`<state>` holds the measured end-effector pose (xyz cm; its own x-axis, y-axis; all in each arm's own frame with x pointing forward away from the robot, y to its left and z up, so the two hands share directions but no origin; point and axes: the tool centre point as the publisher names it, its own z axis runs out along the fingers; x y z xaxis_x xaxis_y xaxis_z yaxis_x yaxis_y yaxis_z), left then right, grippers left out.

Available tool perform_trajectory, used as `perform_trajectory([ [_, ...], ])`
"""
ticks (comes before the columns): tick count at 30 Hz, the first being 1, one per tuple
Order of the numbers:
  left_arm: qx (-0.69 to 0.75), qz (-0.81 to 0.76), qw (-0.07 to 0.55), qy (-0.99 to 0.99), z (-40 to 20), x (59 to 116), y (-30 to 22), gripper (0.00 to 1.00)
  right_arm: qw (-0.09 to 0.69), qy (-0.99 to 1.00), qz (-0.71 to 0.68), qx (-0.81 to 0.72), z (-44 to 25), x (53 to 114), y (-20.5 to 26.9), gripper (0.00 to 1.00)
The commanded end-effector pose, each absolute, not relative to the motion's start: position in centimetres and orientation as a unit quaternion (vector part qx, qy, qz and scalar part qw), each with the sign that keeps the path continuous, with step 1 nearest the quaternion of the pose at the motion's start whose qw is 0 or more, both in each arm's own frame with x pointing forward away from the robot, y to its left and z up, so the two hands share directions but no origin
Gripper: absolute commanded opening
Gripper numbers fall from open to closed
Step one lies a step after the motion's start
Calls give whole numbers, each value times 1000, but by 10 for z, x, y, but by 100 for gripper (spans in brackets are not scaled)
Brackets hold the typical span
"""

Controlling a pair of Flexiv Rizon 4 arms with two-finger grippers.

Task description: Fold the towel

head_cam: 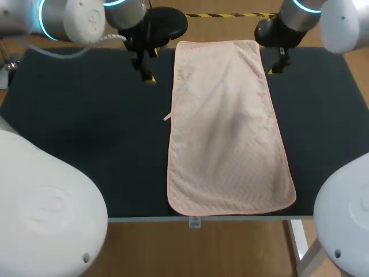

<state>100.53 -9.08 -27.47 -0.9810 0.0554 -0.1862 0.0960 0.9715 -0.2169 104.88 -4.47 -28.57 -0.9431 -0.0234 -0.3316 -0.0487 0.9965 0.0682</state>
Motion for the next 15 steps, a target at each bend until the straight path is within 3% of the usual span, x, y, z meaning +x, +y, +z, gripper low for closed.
perform_trajectory([
  [1, 30, -118, 79, 989, -296, 1012, -106, 100, 164, 986, -2, -9, -301, 1054, -44, 100],
  [15, 49, -107, 53, 992, -342, 1016, -135, 100, 139, 990, 16, 22, -342, 1047, -50, 100],
])
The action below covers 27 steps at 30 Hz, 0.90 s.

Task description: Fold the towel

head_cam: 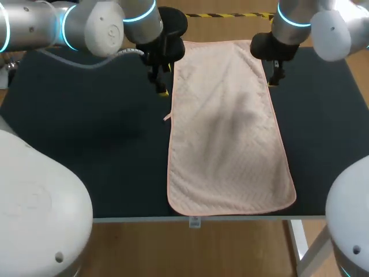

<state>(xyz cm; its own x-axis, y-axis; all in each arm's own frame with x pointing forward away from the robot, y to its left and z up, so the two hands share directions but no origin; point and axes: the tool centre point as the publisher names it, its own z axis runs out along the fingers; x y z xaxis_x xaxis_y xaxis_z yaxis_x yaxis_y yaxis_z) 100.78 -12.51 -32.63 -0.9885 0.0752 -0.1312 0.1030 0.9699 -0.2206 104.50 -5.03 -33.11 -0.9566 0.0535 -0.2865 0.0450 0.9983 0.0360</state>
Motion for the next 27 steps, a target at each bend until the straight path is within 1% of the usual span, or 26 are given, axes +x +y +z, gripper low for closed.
perform_trajectory([
  [1, 50, -105, 51, 992, -346, 1016, -136, 100, 136, 990, 18, 23, -346, 1046, -50, 100],
  [9, 41, -113, 39, 992, -375, 1016, -153, 100, 110, 994, -8, 17, -370, 1045, -60, 100],
  [16, 18, -108, 33, 993, -403, 1018, -161, 100, 102, 995, -15, 10, -384, 1041, -65, 100],
  [27, 18, -102, 32, 994, -413, 1028, -173, 100, 79, 997, -23, 13, -409, 1041, -71, 100],
])
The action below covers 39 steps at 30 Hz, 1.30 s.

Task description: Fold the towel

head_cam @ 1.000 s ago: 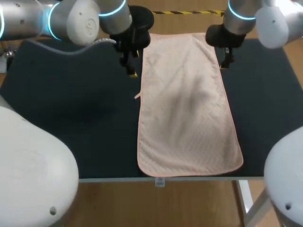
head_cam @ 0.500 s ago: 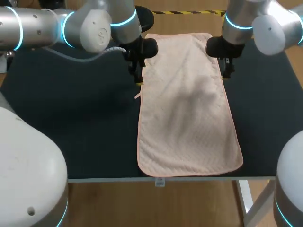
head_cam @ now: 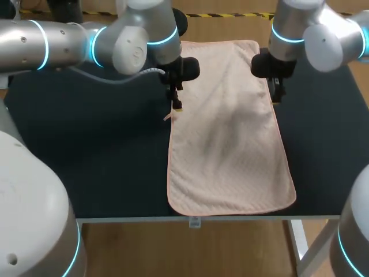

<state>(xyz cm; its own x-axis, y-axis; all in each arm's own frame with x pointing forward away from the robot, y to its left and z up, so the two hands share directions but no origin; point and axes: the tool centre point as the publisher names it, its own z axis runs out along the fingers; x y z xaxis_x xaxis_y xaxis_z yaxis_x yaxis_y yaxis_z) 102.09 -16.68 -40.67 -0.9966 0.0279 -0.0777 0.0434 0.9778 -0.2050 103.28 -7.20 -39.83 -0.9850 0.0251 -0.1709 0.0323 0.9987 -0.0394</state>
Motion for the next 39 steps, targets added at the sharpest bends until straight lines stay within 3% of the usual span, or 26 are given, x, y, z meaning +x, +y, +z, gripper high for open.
perform_trajectory([
  [1, 19, -99, 32, 994, -414, 1029, -174, 100, 75, 997, -24, 14, -411, 1041, -72, 100],
  [39, -28, -45, 10, 999, -434, 1034, -145, 100, 20, 999, 29, -8, -433, 1046, -59, 100],
])
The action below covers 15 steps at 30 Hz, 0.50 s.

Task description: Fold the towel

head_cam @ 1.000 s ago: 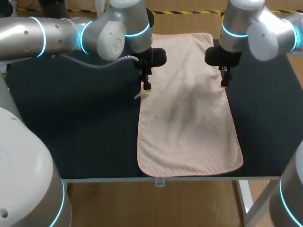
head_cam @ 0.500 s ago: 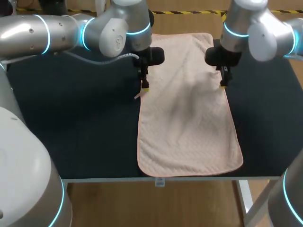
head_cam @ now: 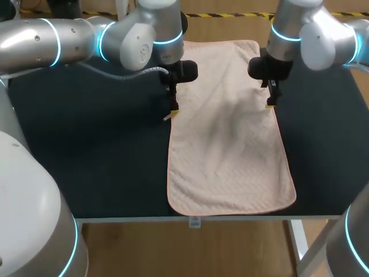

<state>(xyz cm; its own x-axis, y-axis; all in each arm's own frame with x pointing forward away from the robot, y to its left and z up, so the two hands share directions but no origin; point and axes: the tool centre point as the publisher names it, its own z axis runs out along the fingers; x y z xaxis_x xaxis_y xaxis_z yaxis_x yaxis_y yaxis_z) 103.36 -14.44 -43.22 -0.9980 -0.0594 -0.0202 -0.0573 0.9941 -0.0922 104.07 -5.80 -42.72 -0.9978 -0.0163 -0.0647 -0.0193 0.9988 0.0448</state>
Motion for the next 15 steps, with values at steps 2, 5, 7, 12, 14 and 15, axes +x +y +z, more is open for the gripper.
perform_trajectory([
  [2, -25, -45, 12, 999, -434, 1034, -144, 100, 17, 999, 30, -7, -435, 1046, -58, 100],
  [5, -21, -43, 13, 999, -435, 1037, -143, 100, 5, 999, 33, -6, -440, 1045, -56, 100],
  [7, -17, -44, 17, 999, -435, 1039, -143, 100, -2, 1000, 30, -10, -443, 1044, -55, 100],
  [12, -9, -45, 22, 999, -433, 1045, -145, 100, -13, 999, 31, -19, -448, 1041, -53, 100],
  [14, -5, -48, 22, 999, -433, 1046, -146, 100, -15, 999, 33, -20, -449, 1040, -52, 100],
  [15, -3, -48, 22, 999, -433, 1046, -147, 100, -16, 999, 33, -21, -449, 1040, -52, 100],
])
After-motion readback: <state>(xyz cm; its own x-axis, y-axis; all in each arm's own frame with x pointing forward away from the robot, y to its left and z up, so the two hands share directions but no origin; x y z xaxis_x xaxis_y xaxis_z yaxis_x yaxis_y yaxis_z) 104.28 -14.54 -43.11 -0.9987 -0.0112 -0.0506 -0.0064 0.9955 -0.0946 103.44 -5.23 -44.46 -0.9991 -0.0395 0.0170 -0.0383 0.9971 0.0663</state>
